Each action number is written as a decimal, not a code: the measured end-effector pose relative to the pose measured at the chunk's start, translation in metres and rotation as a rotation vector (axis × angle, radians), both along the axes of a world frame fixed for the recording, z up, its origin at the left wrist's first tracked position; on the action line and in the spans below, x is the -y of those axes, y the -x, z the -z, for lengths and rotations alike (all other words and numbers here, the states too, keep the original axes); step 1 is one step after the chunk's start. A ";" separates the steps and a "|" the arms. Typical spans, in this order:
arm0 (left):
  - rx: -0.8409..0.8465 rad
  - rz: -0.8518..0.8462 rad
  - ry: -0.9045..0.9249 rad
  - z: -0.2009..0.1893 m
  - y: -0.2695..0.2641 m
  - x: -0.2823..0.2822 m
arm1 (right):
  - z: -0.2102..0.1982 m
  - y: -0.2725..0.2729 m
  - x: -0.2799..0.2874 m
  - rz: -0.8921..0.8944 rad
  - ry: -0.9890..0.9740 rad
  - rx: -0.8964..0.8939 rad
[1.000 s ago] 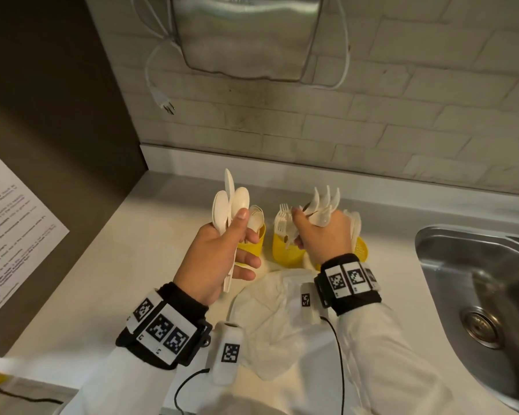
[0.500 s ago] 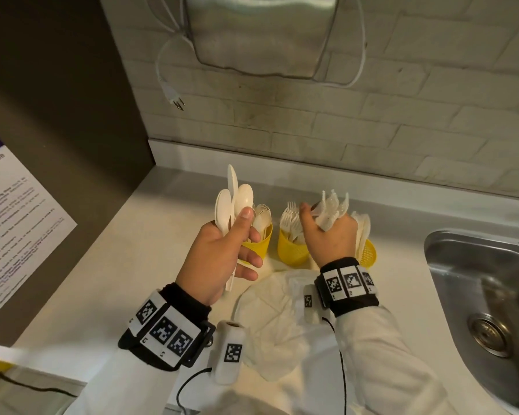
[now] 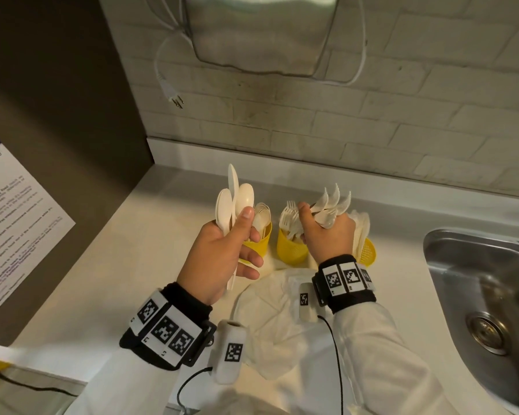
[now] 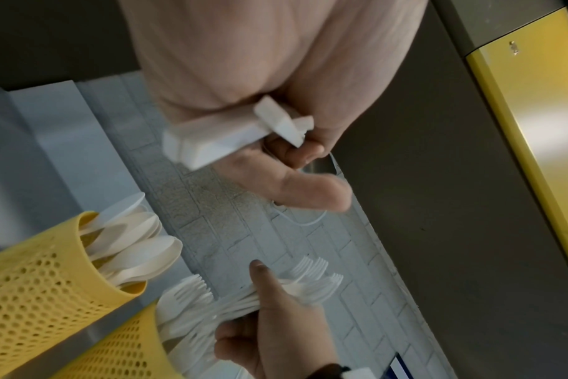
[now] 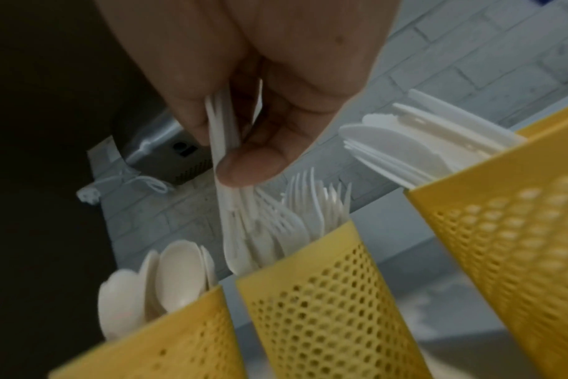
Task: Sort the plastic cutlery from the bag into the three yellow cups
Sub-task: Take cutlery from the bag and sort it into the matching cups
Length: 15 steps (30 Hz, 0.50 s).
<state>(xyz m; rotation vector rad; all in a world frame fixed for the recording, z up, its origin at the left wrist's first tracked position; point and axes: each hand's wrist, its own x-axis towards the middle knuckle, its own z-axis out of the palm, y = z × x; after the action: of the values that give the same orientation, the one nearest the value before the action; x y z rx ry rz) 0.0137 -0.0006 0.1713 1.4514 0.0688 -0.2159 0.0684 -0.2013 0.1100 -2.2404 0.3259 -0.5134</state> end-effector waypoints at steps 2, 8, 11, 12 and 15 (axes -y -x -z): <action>0.003 0.003 -0.001 0.000 0.001 0.001 | 0.001 -0.002 -0.006 0.004 0.155 -0.049; 0.019 -0.004 0.006 -0.002 0.000 -0.003 | 0.003 0.006 -0.014 0.016 0.090 0.099; 0.016 -0.017 0.001 -0.002 -0.001 -0.005 | -0.006 0.007 -0.009 0.103 -0.251 0.154; 0.014 -0.019 0.000 -0.001 -0.001 -0.004 | -0.007 0.006 -0.009 0.108 -0.314 0.151; 0.008 -0.007 0.008 0.000 0.000 -0.002 | -0.002 0.001 -0.008 0.030 -0.233 0.051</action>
<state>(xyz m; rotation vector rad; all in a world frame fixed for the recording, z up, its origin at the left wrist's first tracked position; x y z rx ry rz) 0.0140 0.0010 0.1712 1.4435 0.0660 -0.2041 0.0674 -0.1929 0.1120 -1.9972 0.3736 -0.5199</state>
